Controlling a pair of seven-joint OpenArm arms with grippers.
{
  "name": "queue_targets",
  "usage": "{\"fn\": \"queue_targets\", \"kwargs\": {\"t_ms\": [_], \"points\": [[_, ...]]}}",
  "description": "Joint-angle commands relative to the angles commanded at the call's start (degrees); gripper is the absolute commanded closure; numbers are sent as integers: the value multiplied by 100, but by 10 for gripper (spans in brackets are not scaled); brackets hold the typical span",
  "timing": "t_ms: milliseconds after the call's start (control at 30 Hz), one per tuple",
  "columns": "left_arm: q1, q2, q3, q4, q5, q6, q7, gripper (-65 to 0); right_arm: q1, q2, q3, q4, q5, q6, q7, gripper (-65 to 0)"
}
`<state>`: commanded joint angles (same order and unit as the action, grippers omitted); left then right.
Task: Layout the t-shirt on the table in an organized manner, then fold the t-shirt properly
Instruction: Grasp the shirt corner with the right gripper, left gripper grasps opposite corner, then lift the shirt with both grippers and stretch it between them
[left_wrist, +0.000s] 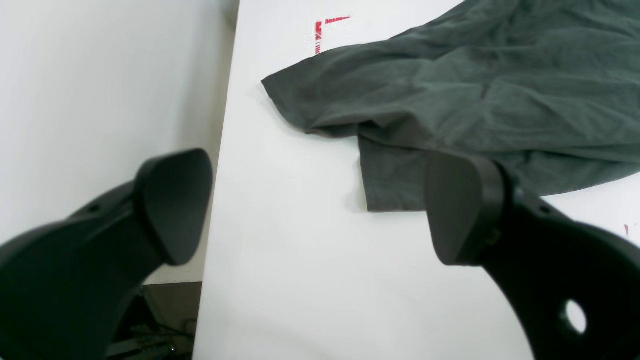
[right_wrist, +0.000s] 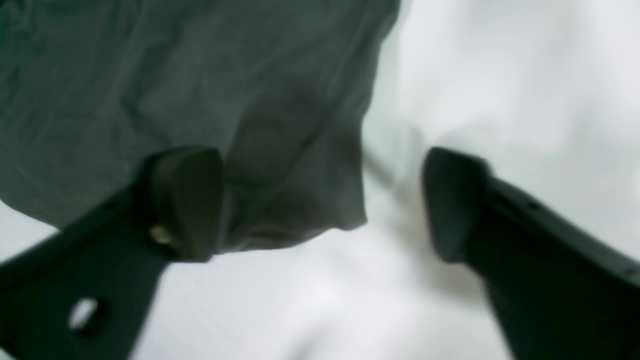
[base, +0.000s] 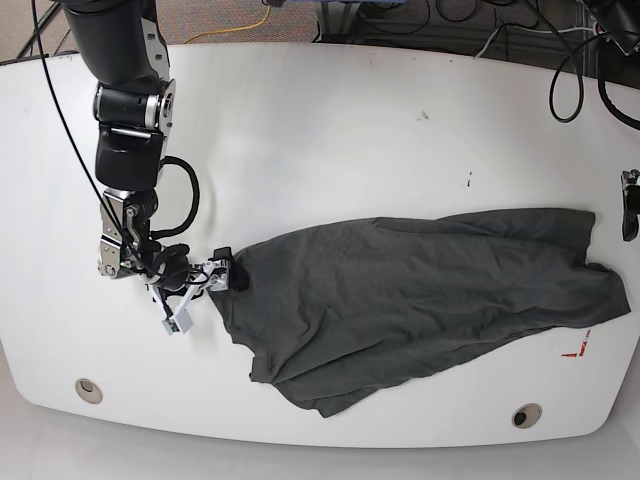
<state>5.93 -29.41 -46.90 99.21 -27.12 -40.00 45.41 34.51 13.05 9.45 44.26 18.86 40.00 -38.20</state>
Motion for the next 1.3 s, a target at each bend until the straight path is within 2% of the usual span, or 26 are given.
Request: {"fn": "queue_targets", "kwargs": {"t_ms": [33, 67, 100, 200, 267, 333, 667, 767, 933, 1067, 1300], "points": [[0, 0, 0, -62, 0, 0, 0, -650, -9, -18, 0, 0, 0, 0, 0, -331], [0, 0, 0, -114, 0, 0, 0, -650, -9, -26, 0, 0, 0, 0, 0, -301], [-9, 0, 0, -193, 0, 0, 0, -650, -18, -35, 0, 0, 0, 0, 0, -225], [-26, 0, 9, -431, 0, 0, -9, -650, -26, -44, 0, 0, 0, 0, 0, -87], [-35, 0, 9, -571, 0, 0, -26, -650, -26, -44, 0, 0, 0, 0, -26, -24], [-44, 0, 9, -703, 0, 0, -35, -650, -26, -44, 0, 0, 0, 0, -35, 0], [-756, -53, 360, -2092, 0, 0, -62, -650, -44, -44, 0, 0, 0, 0, -114, -2], [-949, -53, 431, -2462, 9, 0, -220, -650, -44, -44, 0, 9, 0, 0, -158, -2], [-1248, -123, 1081, -2919, 18, 0, -466, -650, -44, -44, 0, 35, 9, 0, -158, -2], [-1371, -176, 1547, -3253, 229, 0, -703, -650, -44, -44, 0, 35, 26, 0, -158, -2], [-1582, -167, 1978, -3851, 422, 0, -985, -650, -44, -9, 0, 35, 62, 0, -158, -3]]}}
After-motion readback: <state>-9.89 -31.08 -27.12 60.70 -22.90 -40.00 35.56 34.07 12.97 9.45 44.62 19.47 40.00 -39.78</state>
